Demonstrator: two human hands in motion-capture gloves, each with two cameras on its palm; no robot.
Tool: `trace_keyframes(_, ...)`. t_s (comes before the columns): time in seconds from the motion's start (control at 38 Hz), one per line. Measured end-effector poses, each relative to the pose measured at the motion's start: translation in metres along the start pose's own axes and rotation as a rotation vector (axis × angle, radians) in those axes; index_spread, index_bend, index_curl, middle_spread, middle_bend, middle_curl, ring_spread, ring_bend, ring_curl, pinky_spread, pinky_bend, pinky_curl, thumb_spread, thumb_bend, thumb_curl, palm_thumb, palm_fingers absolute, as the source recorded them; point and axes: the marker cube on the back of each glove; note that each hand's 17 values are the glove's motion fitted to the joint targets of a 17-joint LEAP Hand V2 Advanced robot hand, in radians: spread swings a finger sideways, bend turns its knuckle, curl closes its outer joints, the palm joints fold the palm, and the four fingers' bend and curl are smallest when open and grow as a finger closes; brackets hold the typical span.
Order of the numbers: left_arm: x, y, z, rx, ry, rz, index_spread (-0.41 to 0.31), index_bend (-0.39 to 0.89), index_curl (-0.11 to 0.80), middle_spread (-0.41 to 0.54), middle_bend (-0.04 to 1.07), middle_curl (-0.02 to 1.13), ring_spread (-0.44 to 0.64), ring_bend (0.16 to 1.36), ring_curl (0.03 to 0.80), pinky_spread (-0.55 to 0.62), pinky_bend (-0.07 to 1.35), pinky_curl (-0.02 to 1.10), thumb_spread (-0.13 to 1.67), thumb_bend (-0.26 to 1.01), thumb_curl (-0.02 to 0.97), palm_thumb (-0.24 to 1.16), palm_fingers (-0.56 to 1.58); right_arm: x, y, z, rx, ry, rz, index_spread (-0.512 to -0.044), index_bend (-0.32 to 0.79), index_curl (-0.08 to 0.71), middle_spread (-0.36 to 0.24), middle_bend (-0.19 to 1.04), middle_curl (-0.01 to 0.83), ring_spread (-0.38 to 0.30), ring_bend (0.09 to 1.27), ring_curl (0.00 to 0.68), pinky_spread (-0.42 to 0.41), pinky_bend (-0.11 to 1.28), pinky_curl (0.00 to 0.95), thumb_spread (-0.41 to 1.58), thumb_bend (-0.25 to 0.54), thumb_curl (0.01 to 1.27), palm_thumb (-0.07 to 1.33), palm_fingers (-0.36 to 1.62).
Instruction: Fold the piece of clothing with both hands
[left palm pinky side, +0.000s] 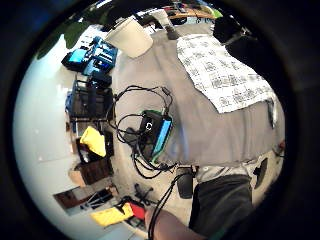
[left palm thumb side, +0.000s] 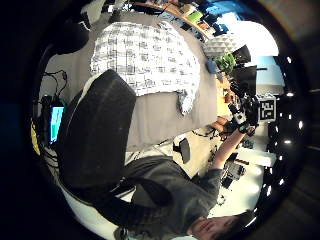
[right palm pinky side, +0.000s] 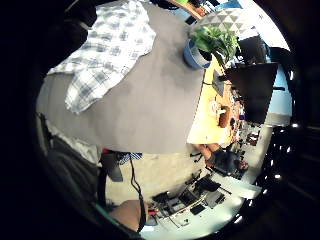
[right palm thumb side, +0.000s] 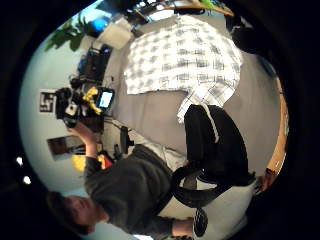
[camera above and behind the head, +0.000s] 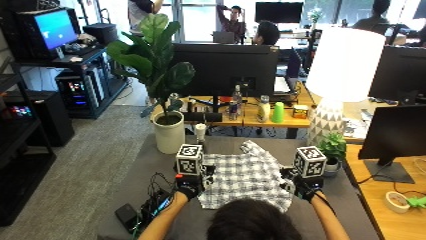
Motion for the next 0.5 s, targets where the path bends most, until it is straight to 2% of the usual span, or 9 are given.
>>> trace_keyframes(0.03, 0.0, 0.0, 0.0, -0.002, -0.001, -0.002, -0.069, 0.37, 0.095, -0.002, 0.2, 0.05, 0.03, 0.42, 0.085, 0.09, 0.24, 0.05, 0.44, 0.07, 0.004, 0.1, 0.65, 0.001, 0.0, 0.0, 0.0, 0.001, 0.003, -0.147, 0.22, 0.068, -0.012, 0.31, 0.089, -0.003, 0.34, 0.088, 0.065, 0.3, 0.058, 0.43, 0.283, 0.08, 0.42, 0.69)
trace_keyframes(0.08, -0.001, 0.002, 0.001, -0.005, -0.003, -0.008, -0.086, 0.37, 0.133, -0.003, 0.19, 0.1, 0.04, 0.43, 0.135, 0.11, 0.23, 0.09, 0.6, 0.07, 0.01, 0.11, 0.63, 0.003, -0.002, 0.0, 0.003, 0.004, 0.012, -0.182, 0.21, 0.118, -0.015, 0.31, 0.122, -0.004, 0.35, 0.133, 0.081, 0.3, 0.104, 0.58, 0.306, 0.1, 0.46, 0.68)
trace_keyframes(0.18, -0.004, 0.0, 0.004, 0.003, 0.004, -0.008, -0.109, 0.37, 0.189, 0.001, 0.17, 0.15, 0.05, 0.45, 0.191, 0.14, 0.22, 0.14, 0.84, 0.07, 0.026, 0.12, 0.61, 0.004, 0.0, -0.005, 0.014, -0.001, 0.011, -0.228, 0.19, 0.184, -0.019, 0.31, 0.172, -0.005, 0.36, 0.192, 0.106, 0.3, 0.16, 0.8, 0.322, 0.13, 0.5, 0.65)
trace_keyframes(0.32, -0.007, 0.001, 0.005, 0.008, 0.01, -0.01, -0.124, 0.36, 0.237, 0.002, 0.16, 0.19, 0.06, 0.45, 0.221, 0.16, 0.21, 0.18, 1.03, 0.07, 0.046, 0.12, 0.6, 0.002, 0.002, -0.006, 0.01, -0.001, 0.003, -0.253, 0.18, 0.225, -0.022, 0.3, 0.213, -0.006, 0.35, 0.224, 0.123, 0.28, 0.195, 0.98, 0.314, 0.16, 0.52, 0.65)
trace_keyframes(0.5, -0.013, -0.009, 0.011, -0.011, 0.022, -0.011, -0.134, 0.34, 0.288, 0.003, 0.16, 0.21, 0.06, 0.44, 0.244, 0.17, 0.19, 0.21, 1.17, 0.05, 0.073, 0.12, 0.59, -0.001, -0.002, -0.001, -0.028, 0.02, 0.002, -0.27, 0.16, 0.258, -0.024, 0.28, 0.258, -0.007, 0.33, 0.251, 0.135, 0.26, 0.227, 1.12, 0.286, 0.19, 0.53, 0.64)
